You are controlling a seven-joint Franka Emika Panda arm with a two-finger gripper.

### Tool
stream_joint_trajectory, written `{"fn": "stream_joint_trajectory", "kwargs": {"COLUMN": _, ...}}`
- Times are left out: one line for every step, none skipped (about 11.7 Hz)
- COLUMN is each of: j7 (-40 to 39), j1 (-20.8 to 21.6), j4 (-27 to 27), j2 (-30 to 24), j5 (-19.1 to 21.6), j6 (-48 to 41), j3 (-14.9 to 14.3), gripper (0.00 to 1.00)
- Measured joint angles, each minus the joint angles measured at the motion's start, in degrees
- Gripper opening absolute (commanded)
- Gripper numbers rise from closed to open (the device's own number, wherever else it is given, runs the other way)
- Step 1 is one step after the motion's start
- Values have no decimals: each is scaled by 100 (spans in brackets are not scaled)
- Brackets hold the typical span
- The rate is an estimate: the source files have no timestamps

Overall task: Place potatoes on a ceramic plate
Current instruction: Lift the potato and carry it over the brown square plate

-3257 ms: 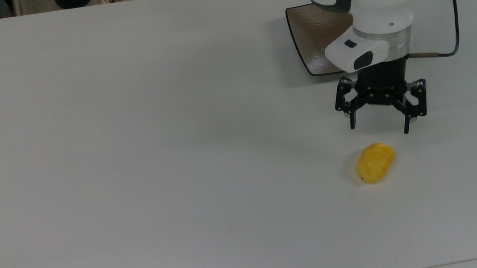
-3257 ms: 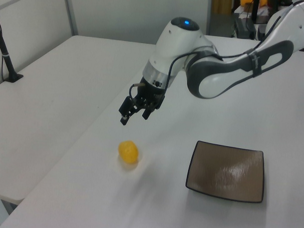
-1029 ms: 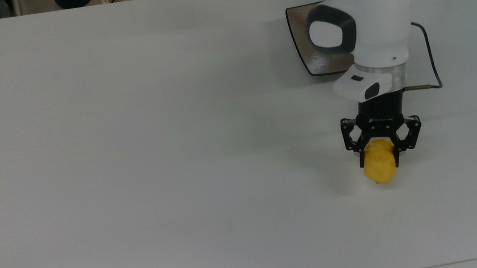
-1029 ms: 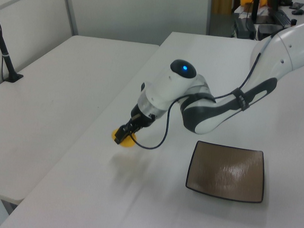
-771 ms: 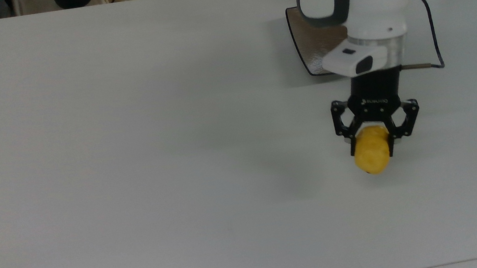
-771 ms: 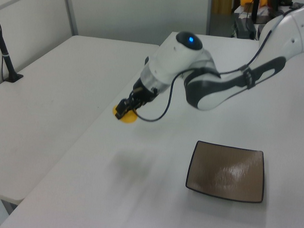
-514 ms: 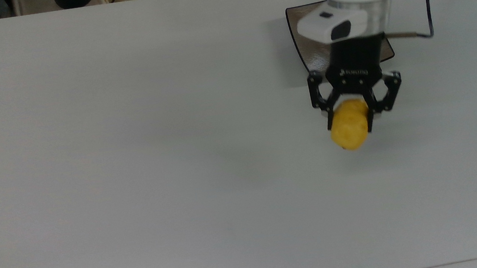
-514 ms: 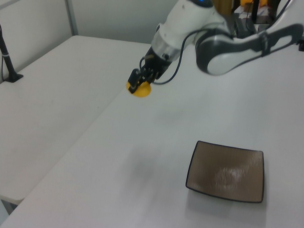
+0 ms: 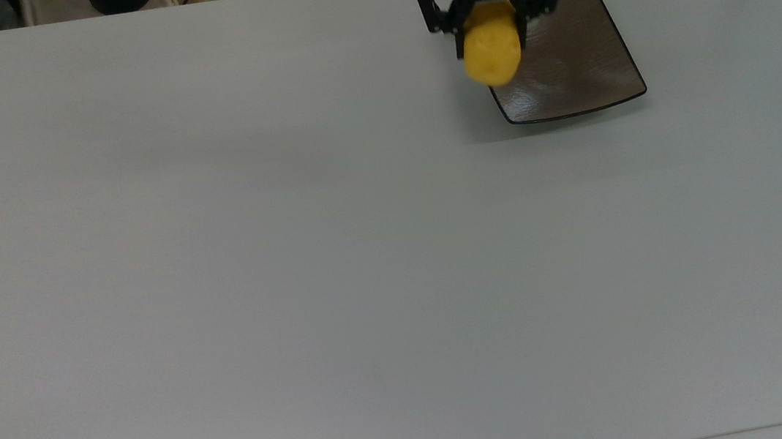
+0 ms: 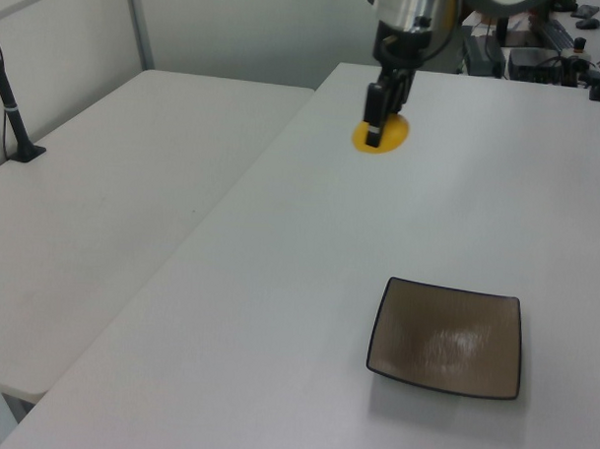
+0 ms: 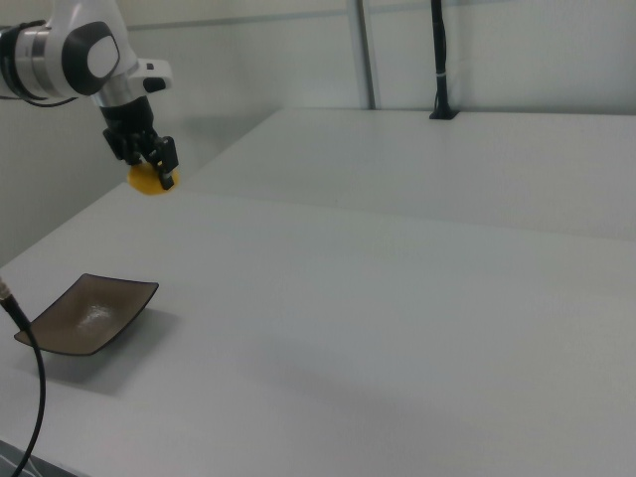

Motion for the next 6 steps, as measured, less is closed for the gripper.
{"fn": "stream_joint_trajectory", "kwargs": {"j7": -347, "j1": -18, "j4": -237, "j2": -260, "j5": 95, "j6": -248, "j3": 0, "gripper": 10}}
{"fn": "stream_joint_trajectory", "kwargs": {"j7": -597, "j1": -32, "j4": -525, "j2": -536, "j5": 186, "j6": -413, "j3": 1, "gripper": 10}}
{"fn": "stream_joint_trajectory", "kwargs": {"j7": -710, "j1": -34, "j4": -819, "j2": -751, "j5": 393, "j6": -443, "j3": 2, "gripper": 10}}
{"fn": "stream_joint_trajectory", "kwargs": {"j7": -777, "j1": -31, "j4": -1243, "j2": -963, "j5": 597, "j6": -444, "j3": 22, "gripper": 10}}
{"fn": "stream_joint_trajectory", "kwargs": {"j7": -839, "j1": -21, "j4": -1537, "j2": -1078, "j5": 670, "j6": -444, "j3": 82, "gripper": 10}}
{"fn": "stream_joint_trajectory", "kwargs": {"j7": -849, "j1": -8, "j4": -1838, "j2": -1199, "j5": 706, "j6": -444, "j3": 210, "gripper": 11}}
